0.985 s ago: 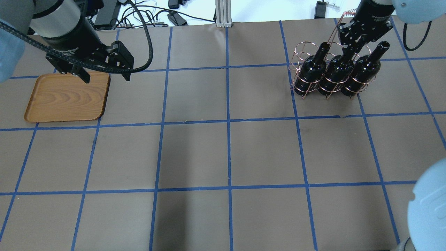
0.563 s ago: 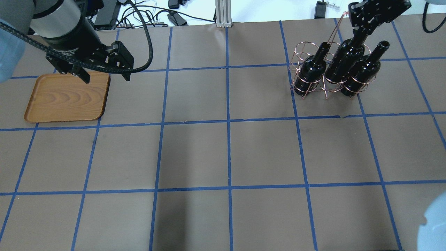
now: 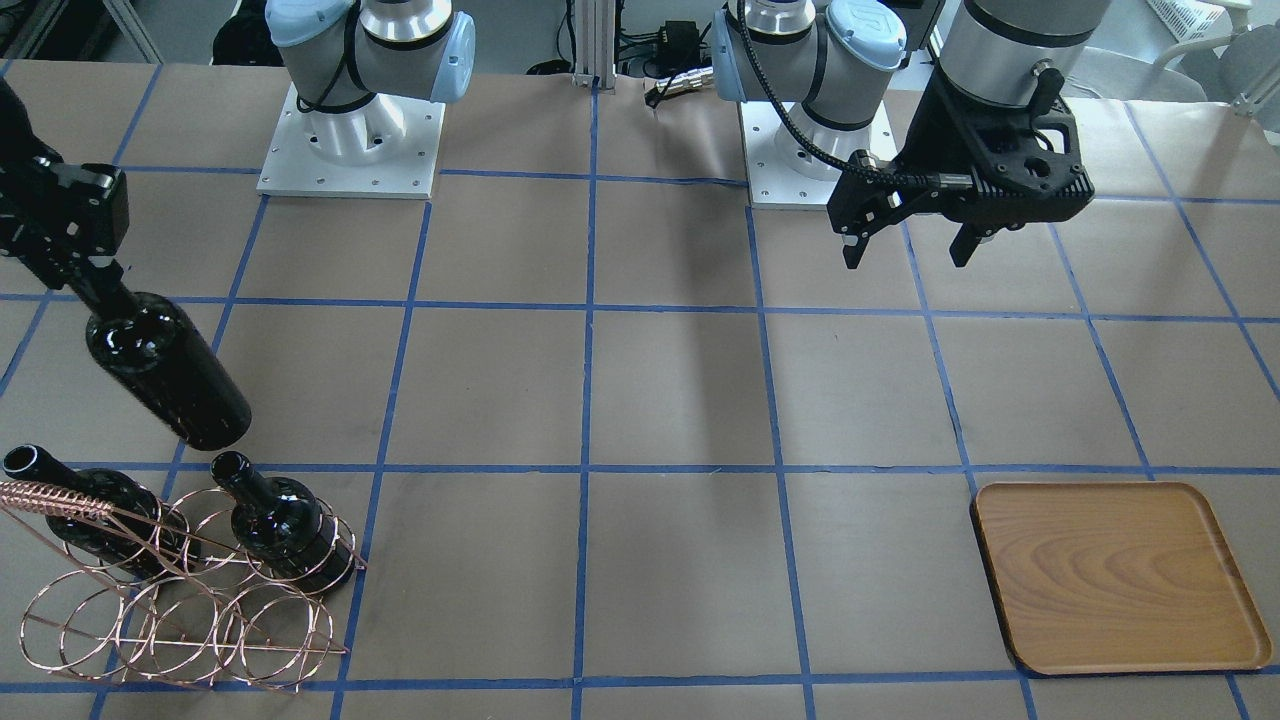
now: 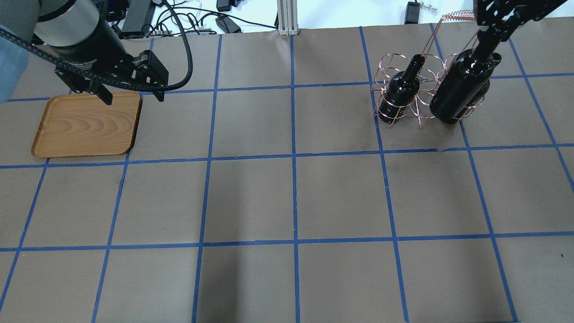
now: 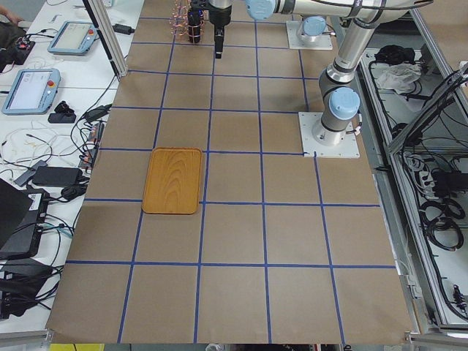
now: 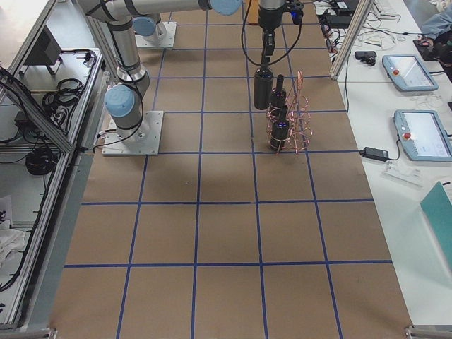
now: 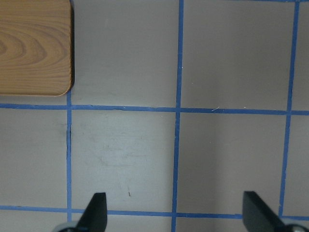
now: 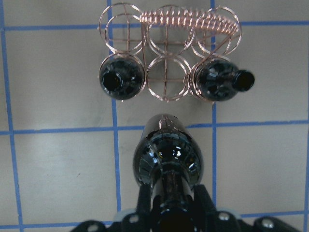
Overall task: Take wine from basket and place on tray
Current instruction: 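Carry the bottle toward the table center with the right arm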
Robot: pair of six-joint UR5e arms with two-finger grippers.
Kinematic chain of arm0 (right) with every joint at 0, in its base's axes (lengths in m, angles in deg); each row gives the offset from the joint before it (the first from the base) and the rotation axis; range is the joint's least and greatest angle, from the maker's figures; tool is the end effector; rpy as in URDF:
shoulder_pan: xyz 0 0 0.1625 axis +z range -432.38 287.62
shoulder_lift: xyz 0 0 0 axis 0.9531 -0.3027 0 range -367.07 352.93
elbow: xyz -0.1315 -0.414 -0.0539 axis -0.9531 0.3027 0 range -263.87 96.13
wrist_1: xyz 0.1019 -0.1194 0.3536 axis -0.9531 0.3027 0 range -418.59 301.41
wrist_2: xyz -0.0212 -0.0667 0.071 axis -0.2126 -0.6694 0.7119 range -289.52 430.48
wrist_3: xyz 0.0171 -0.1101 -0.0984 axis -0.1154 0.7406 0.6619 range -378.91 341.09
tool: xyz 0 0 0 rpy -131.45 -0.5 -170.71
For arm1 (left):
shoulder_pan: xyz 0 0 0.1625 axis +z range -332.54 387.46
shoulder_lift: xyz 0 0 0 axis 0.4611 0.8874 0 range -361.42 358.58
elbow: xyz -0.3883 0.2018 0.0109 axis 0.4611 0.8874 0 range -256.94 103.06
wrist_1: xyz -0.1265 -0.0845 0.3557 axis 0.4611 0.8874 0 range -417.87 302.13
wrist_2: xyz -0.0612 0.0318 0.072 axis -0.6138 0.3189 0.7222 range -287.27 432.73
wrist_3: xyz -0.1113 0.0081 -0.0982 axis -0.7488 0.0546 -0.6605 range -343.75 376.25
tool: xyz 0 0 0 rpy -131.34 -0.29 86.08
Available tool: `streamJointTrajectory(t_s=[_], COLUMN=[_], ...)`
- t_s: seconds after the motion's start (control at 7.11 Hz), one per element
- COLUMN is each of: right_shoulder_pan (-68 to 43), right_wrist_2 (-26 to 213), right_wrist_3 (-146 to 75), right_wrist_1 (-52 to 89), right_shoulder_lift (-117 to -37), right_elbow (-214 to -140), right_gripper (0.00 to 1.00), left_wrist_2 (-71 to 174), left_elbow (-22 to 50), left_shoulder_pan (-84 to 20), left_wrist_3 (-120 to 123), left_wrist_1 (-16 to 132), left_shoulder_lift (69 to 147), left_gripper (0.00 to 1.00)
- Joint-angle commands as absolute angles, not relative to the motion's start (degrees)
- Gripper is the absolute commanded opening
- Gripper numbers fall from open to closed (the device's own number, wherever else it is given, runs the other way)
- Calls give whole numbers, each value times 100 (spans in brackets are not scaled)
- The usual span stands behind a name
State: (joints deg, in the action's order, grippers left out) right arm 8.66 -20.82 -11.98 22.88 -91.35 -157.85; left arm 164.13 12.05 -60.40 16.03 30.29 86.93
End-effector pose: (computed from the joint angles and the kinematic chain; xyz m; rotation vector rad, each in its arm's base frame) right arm 0.0495 -0.5193 0.5175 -0.0557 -3.1140 0.0427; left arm -0.1123 -0.4658 0.4766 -0.0657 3.1129 -0.1215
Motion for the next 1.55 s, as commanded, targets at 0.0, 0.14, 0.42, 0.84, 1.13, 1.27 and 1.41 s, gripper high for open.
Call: streamJointTrajectory(t_s=[0.0,0.14,0.42,0.84,1.13,1.27,1.41], right_shoulder_pan=[1669,2248,3286,4432,4888,4987,5109], right_wrist_2=[-2067,-2067,-1996,-1996,-1996,-1988,-1987], right_wrist_3=[-2585,-3351,-4775,-6229,-6845,-6996,-7215], right_wrist_1=[2409,2812,3357,4168,4511,4625,4644], right_shoulder_lift=[-9232,-9163,-8821,-8424,-8197,-8134,-8099], right_elbow=[-16329,-16515,-16692,-16719,-16701,-16666,-16657], right_gripper=[10,10,8,8,8,8,8], left_wrist_2=[16423,16397,16397,16414,16413,16362,16335], left_elbow=[1192,1192,1200,1183,1192,1200,1200], left_shoulder_pan=[-5973,-5973,-5921,-5622,-5456,-5324,-5288], left_wrist_3=[1616,1616,1616,2099,2117,2178,2222], left_wrist_1=[3063,3011,3011,3159,3099,3099,3099], left_shoulder_lift=[8682,8690,8691,8656,8673,8682,8682], left_gripper=[100,100,100,100,100,100,100])
